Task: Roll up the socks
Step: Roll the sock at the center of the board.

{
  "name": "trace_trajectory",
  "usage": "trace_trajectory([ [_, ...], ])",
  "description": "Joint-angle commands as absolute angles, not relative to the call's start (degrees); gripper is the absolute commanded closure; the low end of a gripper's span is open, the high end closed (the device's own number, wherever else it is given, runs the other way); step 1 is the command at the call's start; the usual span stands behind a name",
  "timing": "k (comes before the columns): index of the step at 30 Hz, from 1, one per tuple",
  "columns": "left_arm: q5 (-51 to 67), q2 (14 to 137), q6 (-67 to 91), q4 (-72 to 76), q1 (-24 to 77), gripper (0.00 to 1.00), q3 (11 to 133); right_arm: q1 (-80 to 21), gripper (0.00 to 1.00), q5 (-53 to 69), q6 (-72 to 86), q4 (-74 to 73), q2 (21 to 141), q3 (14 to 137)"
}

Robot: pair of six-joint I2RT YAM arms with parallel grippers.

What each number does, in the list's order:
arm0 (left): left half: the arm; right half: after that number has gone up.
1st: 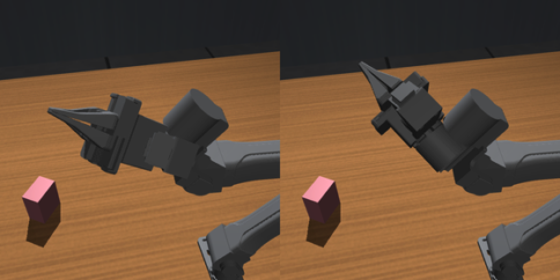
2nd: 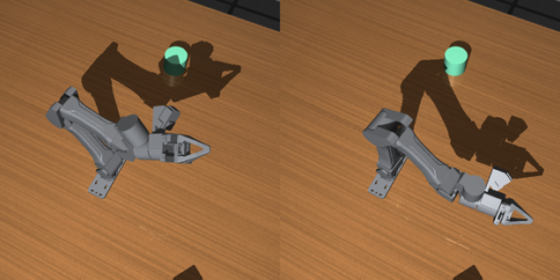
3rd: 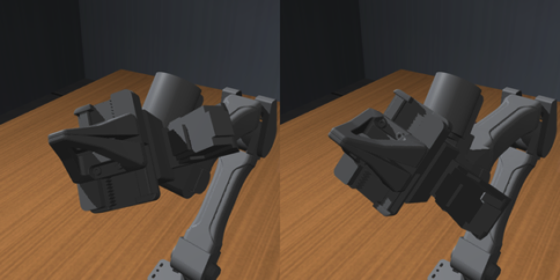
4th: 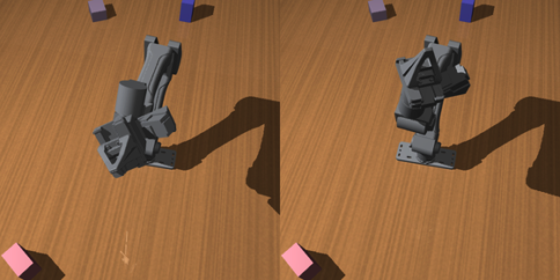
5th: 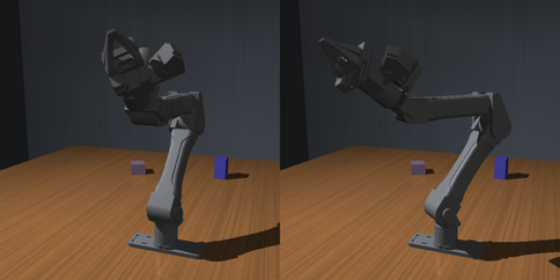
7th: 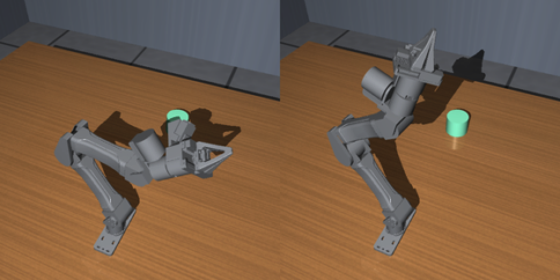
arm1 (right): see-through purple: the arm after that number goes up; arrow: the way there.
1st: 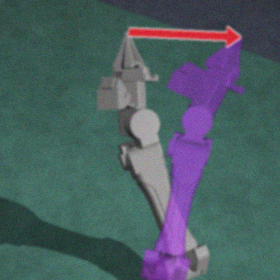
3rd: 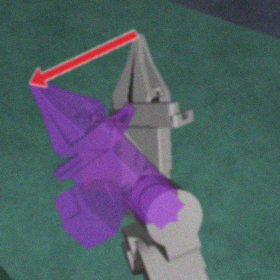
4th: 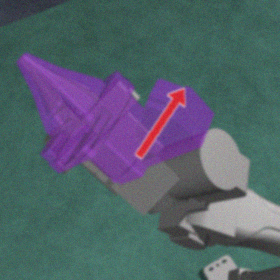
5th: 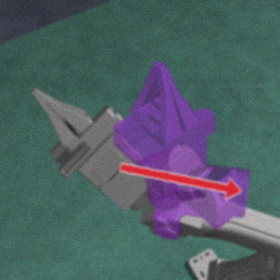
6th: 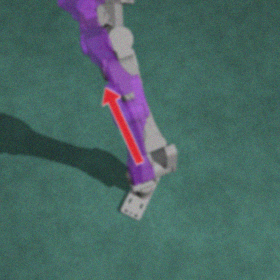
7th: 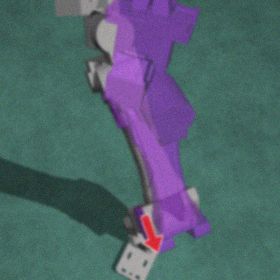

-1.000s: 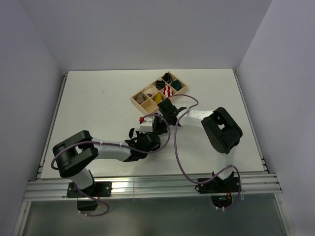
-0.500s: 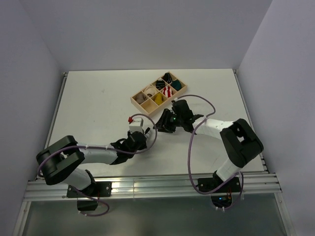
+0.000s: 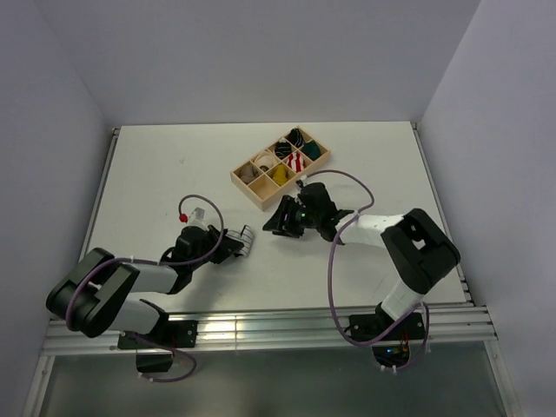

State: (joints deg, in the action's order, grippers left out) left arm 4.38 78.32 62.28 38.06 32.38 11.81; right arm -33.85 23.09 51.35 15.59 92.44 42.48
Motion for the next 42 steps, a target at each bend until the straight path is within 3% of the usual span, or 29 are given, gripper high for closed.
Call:
trace_trajectory([
  [1, 15.1, 82.3, 70.9, 44.2, 28.0, 1.00, 8.7, -37.2, 0.47, 24.1, 50.0, 18.1, 96.6, 45.1],
  [9, 17.1, 89.2, 75.2, 49.7, 25.4, 1.00, 6.1, -41.4, 0.46, 24.8, 51.8, 20.9, 103.5, 48.9],
  [23, 16.7, 89.4, 74.3, 42.5, 24.8, 1.00, 6.2, -41.5, 0.47, 26.9, 53.4, 24.7, 112.7, 54.4],
  [26, 16.9, 89.5, 73.3, 40.8, 24.2, 1.00, 6.9, -41.4, 0.52, 27.6, 53.2, 24.8, 113.8, 54.9],
  [27, 16.9, 89.6, 73.0, 39.3, 23.9, 1.00, 7.1, -41.5, 0.64, 27.6, 53.0, 24.8, 113.7, 54.8],
  [29, 16.9, 89.6, 71.3, 37.6, 23.6, 0.99, 8.4, -41.4, 0.73, 27.1, 52.5, 23.7, 113.5, 54.4],
  [30, 16.6, 89.6, 70.6, 35.4, 23.5, 0.96, 9.0, -41.5, 0.86, 26.5, 51.5, 22.9, 112.7, 54.4],
  [33, 14.6, 88.8, 66.7, 31.3, 23.5, 0.90, 12.0, -41.3, 1.00, 24.4, 49.1, 18.6, 111.0, 54.9],
  [37, 11.4, 87.8, 60.4, 23.4, 23.5, 0.79, 17.3, -41.0, 1.00, 20.9, 46.5, 10.1, 108.8, 56.0],
  [38, 10.7, 87.5, 57.9, 22.6, 23.6, 0.70, 19.1, -40.9, 1.00, 19.8, 45.5, 8.0, 108.1, 56.6],
  [42, 8.7, 85.3, 52.7, 20.7, 24.2, 0.52, 22.0, -40.9, 1.00, 14.5, 43.9, -1.7, 106.7, 59.8],
])
